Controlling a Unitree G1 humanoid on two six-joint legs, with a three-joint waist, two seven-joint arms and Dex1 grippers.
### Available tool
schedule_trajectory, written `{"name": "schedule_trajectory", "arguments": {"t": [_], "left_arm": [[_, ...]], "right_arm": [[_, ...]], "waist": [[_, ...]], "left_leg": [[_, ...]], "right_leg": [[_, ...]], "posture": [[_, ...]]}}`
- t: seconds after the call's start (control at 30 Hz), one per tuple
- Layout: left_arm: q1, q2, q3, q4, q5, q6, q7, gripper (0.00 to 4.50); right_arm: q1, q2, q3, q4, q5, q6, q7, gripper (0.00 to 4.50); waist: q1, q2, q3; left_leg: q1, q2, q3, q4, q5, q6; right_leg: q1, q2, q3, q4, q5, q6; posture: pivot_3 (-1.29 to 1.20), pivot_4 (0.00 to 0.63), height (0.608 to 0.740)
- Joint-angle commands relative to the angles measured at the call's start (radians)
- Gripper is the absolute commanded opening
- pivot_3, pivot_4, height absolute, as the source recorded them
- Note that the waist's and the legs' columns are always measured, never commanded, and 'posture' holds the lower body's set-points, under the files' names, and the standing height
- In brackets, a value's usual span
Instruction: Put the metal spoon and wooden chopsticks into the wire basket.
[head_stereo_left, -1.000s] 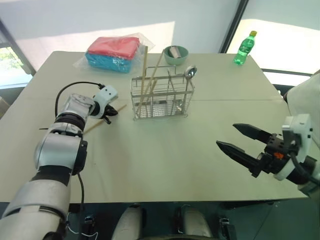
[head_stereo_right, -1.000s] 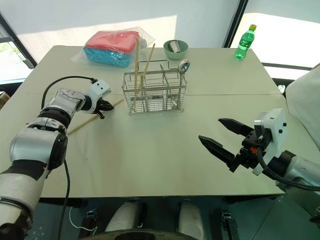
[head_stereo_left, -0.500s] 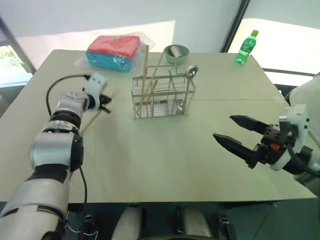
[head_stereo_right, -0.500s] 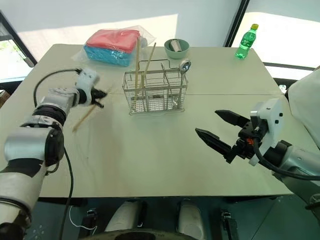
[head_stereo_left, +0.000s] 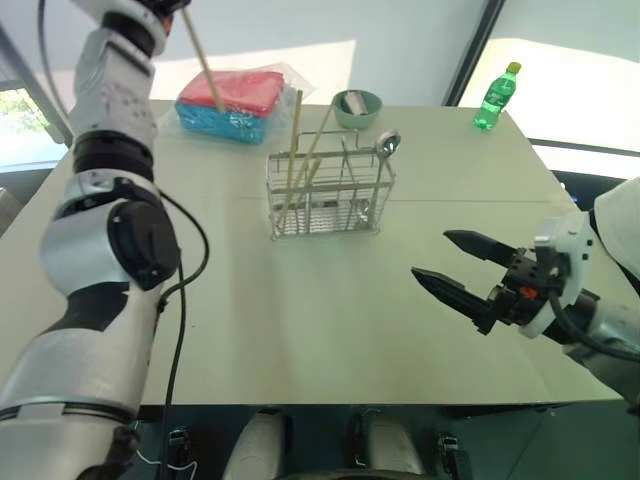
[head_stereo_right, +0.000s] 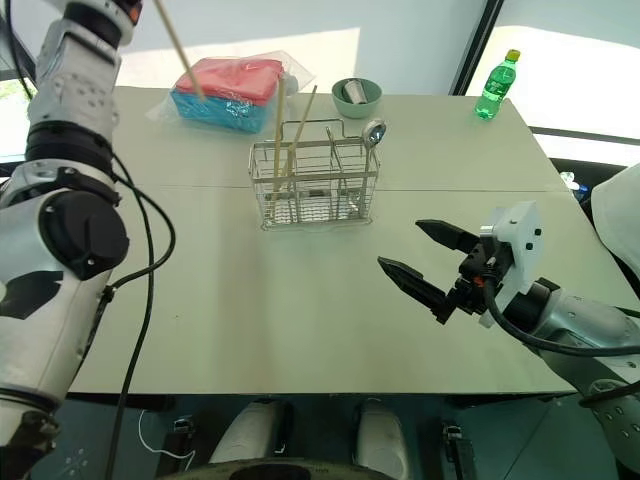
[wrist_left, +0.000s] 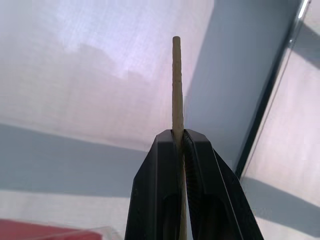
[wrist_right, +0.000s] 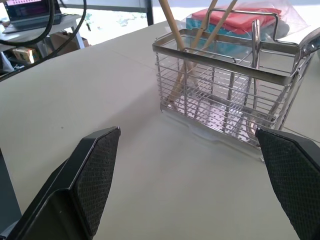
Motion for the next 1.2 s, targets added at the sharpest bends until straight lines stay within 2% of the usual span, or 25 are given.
{"name": "schedule_trajectory", "arguments": {"t": [0.03,0.27,0.6,0.7,0.77,0.8,0.87,0.9,0.93,1.1,1.2], "left_arm": [[-0.024,-0.059,-0.031,-0.052,-0.021,-0.018,-0.03,0.05],[0.09,-0.164,-0.138,-0.083,0.037,-0.04,-0.064,0.05],[0.26,-0.227,-0.24,-0.247,0.056,-0.011,-0.08,0.05],[0.319,-0.248,-0.253,-0.307,0.046,-0.001,-0.074,1.15],[0.349,-0.257,-0.25,-0.357,0.026,0.034,-0.056,2.13],[0.364,-0.261,-0.252,-0.384,0.022,0.046,-0.05,2.77],[0.395,-0.266,-0.256,-0.443,0.012,0.084,-0.037,3.57],[0.41,-0.265,-0.258,-0.474,0.009,0.101,-0.031,4.15],[0.424,-0.261,-0.263,-0.505,0.01,0.115,-0.024,4.48],[0.462,-0.206,-0.274,-0.651,0.005,0.219,-0.01,4.48],[0.477,-0.094,-0.275,-0.745,-0.018,0.356,-0.055,4.48]], "right_arm": [[0.005,0.018,-0.009,-0.017,-0.015,-0.026,0.003,4.5],[0.05,0.051,-0.046,-0.037,-0.029,-0.04,-0.011,4.5],[0.051,0.074,-0.035,-0.042,-0.046,-0.05,-0.05,4.5],[0.041,0.075,-0.027,-0.038,-0.045,-0.05,-0.055,4.5],[0.033,0.073,-0.019,-0.03,-0.05,-0.049,-0.052,4.5],[0.029,0.072,-0.016,-0.025,-0.052,-0.049,-0.049,4.5],[0.015,0.07,-0.011,-0.011,-0.055,-0.048,-0.042,4.5],[0.006,0.068,-0.006,-0.002,-0.059,-0.048,-0.037,4.5],[-0.004,0.067,-0.002,0.005,-0.062,-0.049,-0.032,4.5],[-0.064,0.058,0.038,0.051,-0.088,-0.048,0.004,4.5],[-0.127,0.04,0.073,0.101,-0.123,-0.053,0.051,4.5]], "waist": [[0.0,0.001,0.0],[-0.002,0.003,-0.001],[0.002,0.004,0.0],[0.002,0.005,-0.001],[0.001,0.005,-0.001],[0.001,0.005,-0.001],[-0.002,0.005,-0.001],[-0.002,0.005,-0.001],[-0.001,0.005,-0.001],[-0.001,0.005,-0.001],[-0.003,0.007,0.0]], "left_leg": [[0.0,0.0,0.0,0.0,0.0,0.0],[0.001,0.0,0.001,0.0,0.0,0.0],[0.0,0.0,0.0,0.0,0.0,0.0],[0.001,0.0,0.0,0.0,0.0,0.0],[0.001,0.0,0.0,0.0,0.0,0.0],[0.0,0.0,0.0,0.0,0.0,0.0],[0.0,0.0,0.0,0.0,0.0,0.0],[0.0,0.0,0.0,0.0,0.0,0.001],[0.0,0.001,0.0,0.0,0.0,0.001],[0.001,0.001,0.0,0.0,0.0,0.001],[0.001,0.001,0.0,0.0,0.0,0.001]], "right_leg": [[0.0,0.0,0.0,0.0,0.0,0.0],[0.0,0.001,0.001,0.0,0.0,0.0],[0.0,0.001,0.001,-0.001,0.0,0.0],[0.001,0.001,0.001,-0.001,0.0,0.0],[0.001,0.001,0.001,-0.001,0.0,0.0],[0.0,0.001,0.001,-0.001,0.0,0.0],[0.0,0.001,0.001,-0.001,0.0,0.0],[0.0,0.001,0.001,-0.001,0.0,0.0],[0.0,0.001,0.001,-0.001,0.0,0.0],[0.0,0.001,0.001,-0.001,0.0,0.0],[0.0,0.002,0.001,-0.001,0.0,0.0]], "posture": [[0.0,0.15,0.667],[0.0,0.15,0.667],[0.0,0.15,0.667],[0.0,0.15,0.667],[0.0,0.15,0.667],[0.0,0.15,0.667],[0.0,0.15,0.667],[0.0,0.15,0.667],[0.0,0.15,0.667],[0.0,0.15,0.667],[0.0,0.15,0.667]]}}
